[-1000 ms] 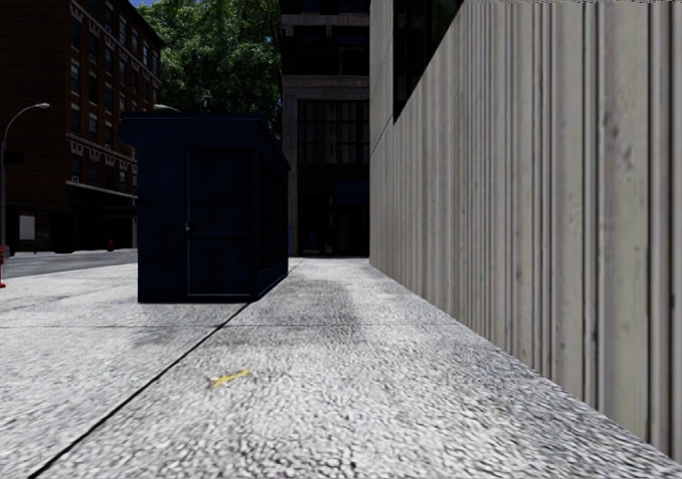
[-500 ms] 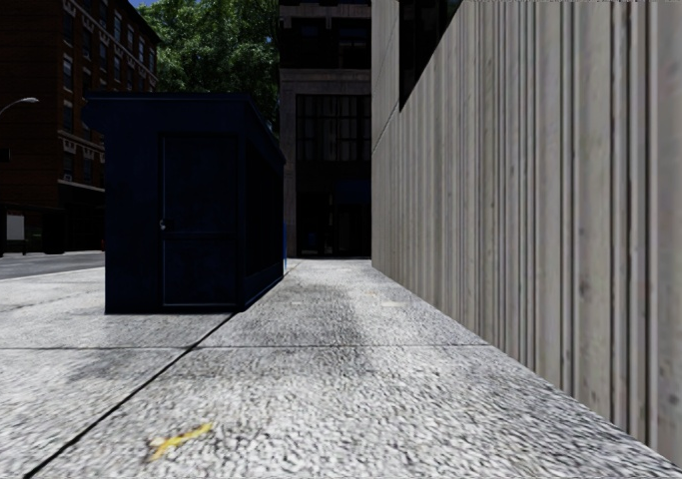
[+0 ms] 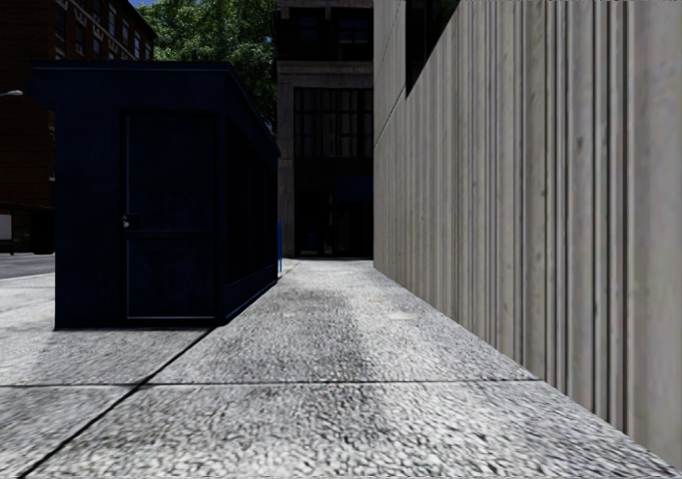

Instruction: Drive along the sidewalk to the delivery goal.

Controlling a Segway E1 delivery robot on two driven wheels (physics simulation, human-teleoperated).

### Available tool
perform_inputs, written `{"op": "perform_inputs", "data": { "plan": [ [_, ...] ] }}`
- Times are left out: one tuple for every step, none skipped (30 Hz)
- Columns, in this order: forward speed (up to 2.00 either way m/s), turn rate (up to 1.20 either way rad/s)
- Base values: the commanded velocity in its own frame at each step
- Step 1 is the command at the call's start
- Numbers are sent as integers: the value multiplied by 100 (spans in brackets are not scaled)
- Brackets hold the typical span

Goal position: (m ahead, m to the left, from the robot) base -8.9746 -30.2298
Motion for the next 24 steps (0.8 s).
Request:
{"op": "perform_inputs", "data": {
  "plan": [
    [144,0],
    [144,0],
    [144,0],
    [144,0],
    [144,0],
    [144,0],
    [144,0],
    [144,0],
    [144,0],
    [144,0],
    [144,0],
    [144,0],
    [144,0],
    [144,0],
    [145,0],
    [145,0],
    [145,0],
    [145,0],
    [145,0],
    [146,0],
    [146,0],
    [148,0],
    [150,0],
    [155,0]
  ]
}}
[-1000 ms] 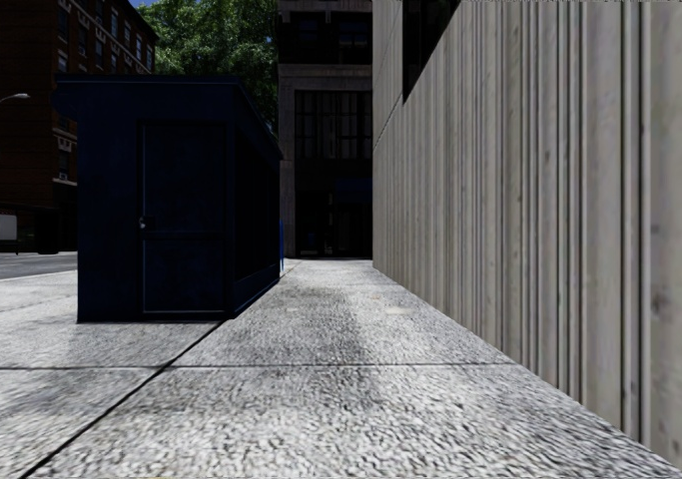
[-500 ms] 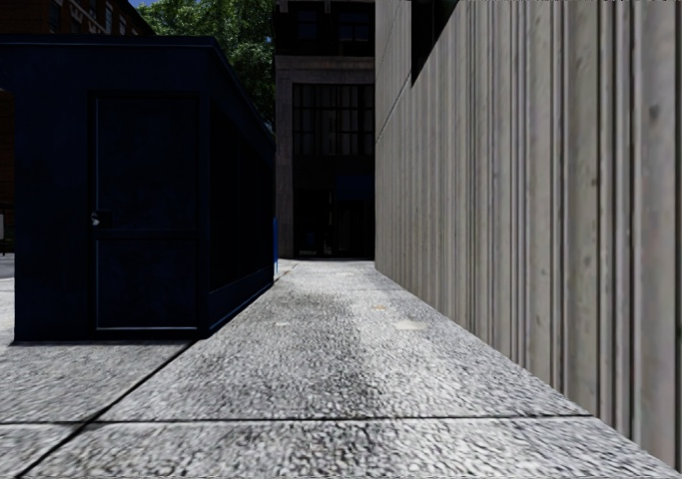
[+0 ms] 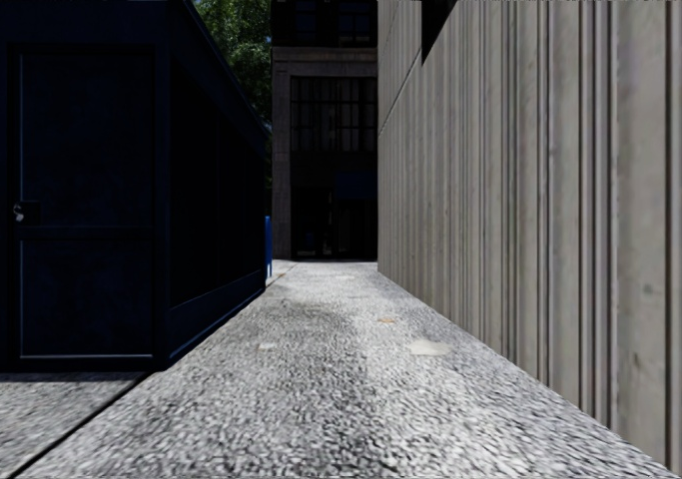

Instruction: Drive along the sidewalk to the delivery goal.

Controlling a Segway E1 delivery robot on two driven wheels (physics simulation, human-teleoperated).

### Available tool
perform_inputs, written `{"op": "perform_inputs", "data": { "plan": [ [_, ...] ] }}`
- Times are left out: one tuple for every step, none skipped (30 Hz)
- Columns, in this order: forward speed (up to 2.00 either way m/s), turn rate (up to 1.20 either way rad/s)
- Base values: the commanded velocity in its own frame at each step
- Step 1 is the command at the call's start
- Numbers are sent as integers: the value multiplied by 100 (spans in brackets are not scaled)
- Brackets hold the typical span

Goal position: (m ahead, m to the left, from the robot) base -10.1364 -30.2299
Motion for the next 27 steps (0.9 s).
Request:
{"op": "perform_inputs", "data": {
  "plan": [
    [156,0],
    [157,0],
    [157,0],
    [158,0],
    [158,0],
    [158,0],
    [158,0],
    [158,0],
    [159,0],
    [159,0],
    [159,0],
    [159,0],
    [159,0],
    [159,0],
    [161,0],
    [162,0],
    [164,0],
    [165,0],
    [165,0],
    [165,0],
    [165,0],
    [165,0],
    [165,0],
    [165,0],
    [165,0],
    [165,0],
    [165,0]
  ]
}}
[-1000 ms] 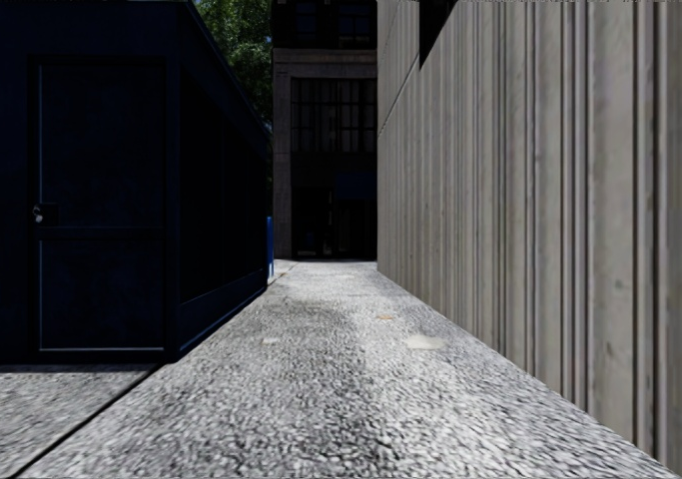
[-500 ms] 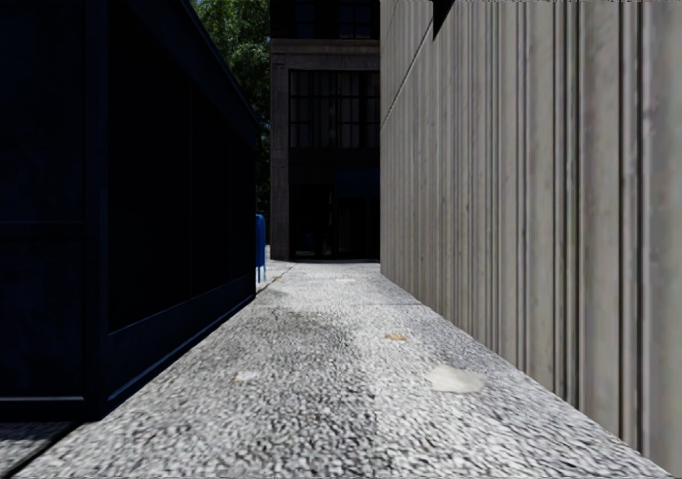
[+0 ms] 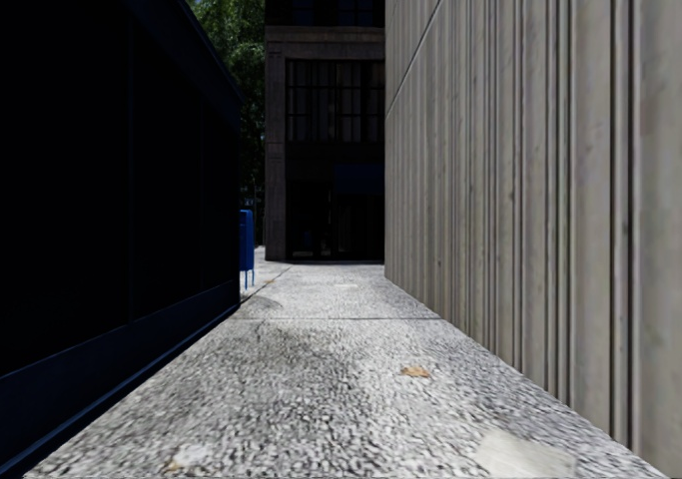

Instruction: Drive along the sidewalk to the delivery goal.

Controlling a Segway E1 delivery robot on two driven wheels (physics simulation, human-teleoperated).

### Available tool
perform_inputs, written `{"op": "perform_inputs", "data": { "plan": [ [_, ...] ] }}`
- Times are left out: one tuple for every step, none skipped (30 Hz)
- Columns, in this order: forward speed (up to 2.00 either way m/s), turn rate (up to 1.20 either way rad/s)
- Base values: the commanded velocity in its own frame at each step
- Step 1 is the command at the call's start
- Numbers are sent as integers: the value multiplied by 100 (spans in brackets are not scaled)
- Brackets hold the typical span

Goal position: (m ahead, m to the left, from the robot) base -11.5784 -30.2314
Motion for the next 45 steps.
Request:
{"op": "perform_inputs", "data": {
  "plan": [
    [165,0],
    [165,0],
    [165,0],
    [165,0],
    [165,0],
    [165,0],
    [166,0],
    [166,0],
    [166,0],
    [166,0],
    [166,0],
    [166,0],
    [166,0],
    [166,0],
    [166,0],
    [166,0],
    [166,0],
    [166,0],
    [166,0],
    [166,0],
    [166,0],
    [166,0],
    [166,0],
    [166,0],
    [166,0],
    [166,0],
    [166,0],
    [166,0],
    [166,0],
    [166,0],
    [166,0],
    [166,0],
    [166,0],
    [166,0],
    [166,0],
    [166,0],
    [166,0],
    [166,0],
    [166,0],
    [166,0],
    [166,0],
    [166,0],
    [166,0],
    [166,0],
    [166,0]
  ]
}}
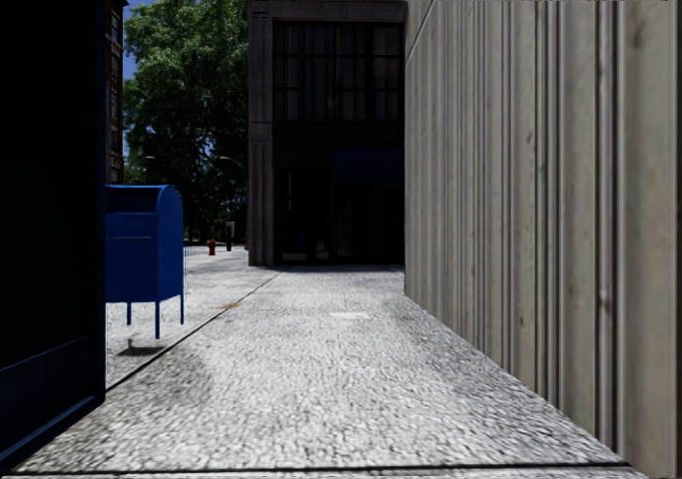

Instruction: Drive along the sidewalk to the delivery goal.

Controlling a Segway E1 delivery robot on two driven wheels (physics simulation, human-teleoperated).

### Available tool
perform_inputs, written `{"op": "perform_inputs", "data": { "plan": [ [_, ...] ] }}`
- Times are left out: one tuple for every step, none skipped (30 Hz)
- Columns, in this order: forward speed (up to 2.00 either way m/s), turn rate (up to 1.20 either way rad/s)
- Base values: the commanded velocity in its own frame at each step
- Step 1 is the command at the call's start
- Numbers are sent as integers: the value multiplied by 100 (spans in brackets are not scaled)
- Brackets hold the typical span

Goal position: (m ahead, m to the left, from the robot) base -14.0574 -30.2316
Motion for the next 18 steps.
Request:
{"op": "perform_inputs", "data": {
  "plan": [
    [166,0],
    [171,0],
    [178,0],
    [185,0],
    [185,0],
    [188,0],
    [189,0],
    [193,0],
    [197,0],
    [199,0],
    [199,0],
    [199,0],
    [199,0],
    [199,0],
    [199,0],
    [199,0],
    [199,0],
    [199,0]
  ]
}}
